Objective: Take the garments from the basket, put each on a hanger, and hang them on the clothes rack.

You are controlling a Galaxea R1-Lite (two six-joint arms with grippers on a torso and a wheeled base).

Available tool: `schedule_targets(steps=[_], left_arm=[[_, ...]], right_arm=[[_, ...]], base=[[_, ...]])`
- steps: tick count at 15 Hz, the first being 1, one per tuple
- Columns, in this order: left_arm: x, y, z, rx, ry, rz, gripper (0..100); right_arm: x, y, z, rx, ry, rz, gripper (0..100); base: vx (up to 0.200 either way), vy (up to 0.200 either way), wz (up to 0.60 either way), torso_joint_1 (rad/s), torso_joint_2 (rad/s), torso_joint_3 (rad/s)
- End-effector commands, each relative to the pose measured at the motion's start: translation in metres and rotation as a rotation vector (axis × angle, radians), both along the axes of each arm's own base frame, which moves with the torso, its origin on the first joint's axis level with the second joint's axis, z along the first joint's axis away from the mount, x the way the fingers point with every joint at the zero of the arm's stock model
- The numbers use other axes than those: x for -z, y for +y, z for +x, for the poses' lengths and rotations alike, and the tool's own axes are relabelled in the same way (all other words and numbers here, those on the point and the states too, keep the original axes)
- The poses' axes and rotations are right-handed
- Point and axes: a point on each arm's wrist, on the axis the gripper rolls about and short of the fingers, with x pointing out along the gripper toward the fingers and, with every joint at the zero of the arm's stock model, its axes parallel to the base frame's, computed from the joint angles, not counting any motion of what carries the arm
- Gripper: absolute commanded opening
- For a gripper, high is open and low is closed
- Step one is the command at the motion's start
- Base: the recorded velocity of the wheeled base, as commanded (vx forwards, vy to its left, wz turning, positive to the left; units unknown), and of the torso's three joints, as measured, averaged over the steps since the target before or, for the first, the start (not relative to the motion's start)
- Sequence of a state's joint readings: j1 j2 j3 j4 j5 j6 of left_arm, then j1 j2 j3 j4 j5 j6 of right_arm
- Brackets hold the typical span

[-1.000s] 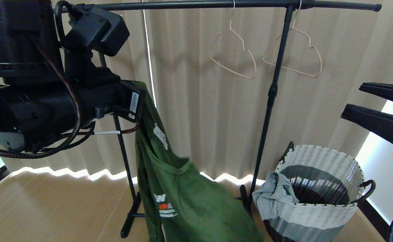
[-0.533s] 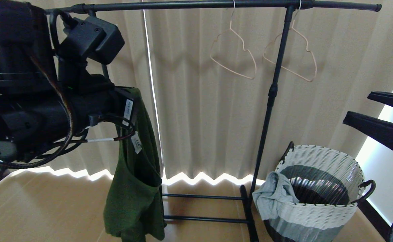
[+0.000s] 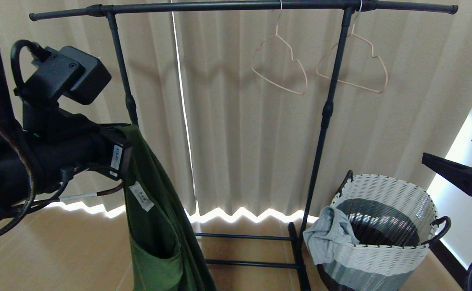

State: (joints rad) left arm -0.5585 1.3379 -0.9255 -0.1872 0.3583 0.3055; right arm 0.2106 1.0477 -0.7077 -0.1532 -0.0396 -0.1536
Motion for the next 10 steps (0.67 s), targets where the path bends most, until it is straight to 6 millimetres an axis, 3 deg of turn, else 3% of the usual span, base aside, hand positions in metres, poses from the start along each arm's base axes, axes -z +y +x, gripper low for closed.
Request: schedule_targets(steps=[1,4,10], left_arm=[[-0.003,-0.013,-0.012,0.069,0.004,-0.075,0],[-0.004,-0.018,-0.015,0.088,0.013,-0.103,0],[-0.004,-0.003,-0.013,0.036,-0.009,-0.054,0]], right_arm=[[0.002,0.0,0.003,0.015,0.004,-0.027,100],[0.003,-0.001,0.007,0.057,0.01,-0.048,100],[0.004,-0.007,0.008,0.121,0.012,-0.055,100]], base=[[0.0,0.0,0.0,0.0,0.0,0.0],[0.0,0.0,0.0,0.0,0.0,0.0],[0.0,0.0,0.0,0.0,0.0,0.0]])
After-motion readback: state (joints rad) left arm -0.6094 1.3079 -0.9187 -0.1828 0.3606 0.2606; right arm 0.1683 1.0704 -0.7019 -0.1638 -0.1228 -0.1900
